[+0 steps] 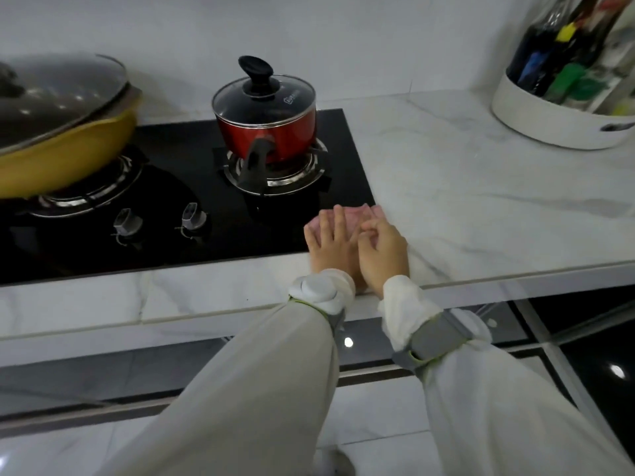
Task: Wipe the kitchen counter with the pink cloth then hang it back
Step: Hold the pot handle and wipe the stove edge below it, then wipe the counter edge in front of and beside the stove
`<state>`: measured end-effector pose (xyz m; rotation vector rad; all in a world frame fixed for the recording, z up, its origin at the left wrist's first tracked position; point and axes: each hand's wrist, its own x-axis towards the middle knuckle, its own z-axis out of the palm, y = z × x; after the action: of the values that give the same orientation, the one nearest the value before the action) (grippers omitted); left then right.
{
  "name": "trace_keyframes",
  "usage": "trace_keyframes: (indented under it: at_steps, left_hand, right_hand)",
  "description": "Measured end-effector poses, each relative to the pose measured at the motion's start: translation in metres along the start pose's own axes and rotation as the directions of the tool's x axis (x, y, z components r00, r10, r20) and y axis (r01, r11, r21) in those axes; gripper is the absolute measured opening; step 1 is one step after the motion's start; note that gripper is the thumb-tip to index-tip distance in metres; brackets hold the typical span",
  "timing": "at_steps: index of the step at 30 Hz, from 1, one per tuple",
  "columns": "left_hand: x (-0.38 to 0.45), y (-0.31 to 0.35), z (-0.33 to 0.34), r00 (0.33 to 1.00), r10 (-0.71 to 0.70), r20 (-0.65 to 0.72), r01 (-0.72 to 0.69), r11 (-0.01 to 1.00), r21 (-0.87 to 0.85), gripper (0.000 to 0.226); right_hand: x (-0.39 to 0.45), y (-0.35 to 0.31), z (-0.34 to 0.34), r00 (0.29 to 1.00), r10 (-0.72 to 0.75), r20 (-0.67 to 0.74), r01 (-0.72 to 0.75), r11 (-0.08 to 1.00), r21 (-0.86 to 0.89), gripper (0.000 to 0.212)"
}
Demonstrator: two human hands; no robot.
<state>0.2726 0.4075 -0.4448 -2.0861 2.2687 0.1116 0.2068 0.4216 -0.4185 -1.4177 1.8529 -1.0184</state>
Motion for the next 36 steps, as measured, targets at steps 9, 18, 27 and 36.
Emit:
trace_keyframes:
  at_steps: [9,18,27,36]
  left_hand:
    - [-0.038,-0.129,0.009,0.980,-0.196,0.036,0.196,0.981,-0.002,0.074]
    - [-0.104,-0.316,0.020,0.620,-0.780,0.091,0.782,0.602,-0.164,0.063]
    - [-0.058,-0.181,0.017,0.871,-0.489,-0.044,0.470,0.857,-0.214,0.070]
    - [-0.037,-0.216,0.010,0.686,-0.727,-0.037,0.679,0.657,-0.328,0.066]
  right_hand:
    - [-0.038,-0.049,0.057,0.902,-0.190,0.388,0.280,0.941,-0.189,0.031]
    - [-0.060,-0.052,0.078,0.838,-0.137,0.528,0.350,0.877,-0.328,0.041]
    - [-0.059,-0.063,0.097,0.894,-0.182,0.410,0.383,0.786,-0.486,0.033]
    - [-0.040,-0.094,0.119,0.852,-0.132,0.506,0.415,0.759,-0.501,0.035]
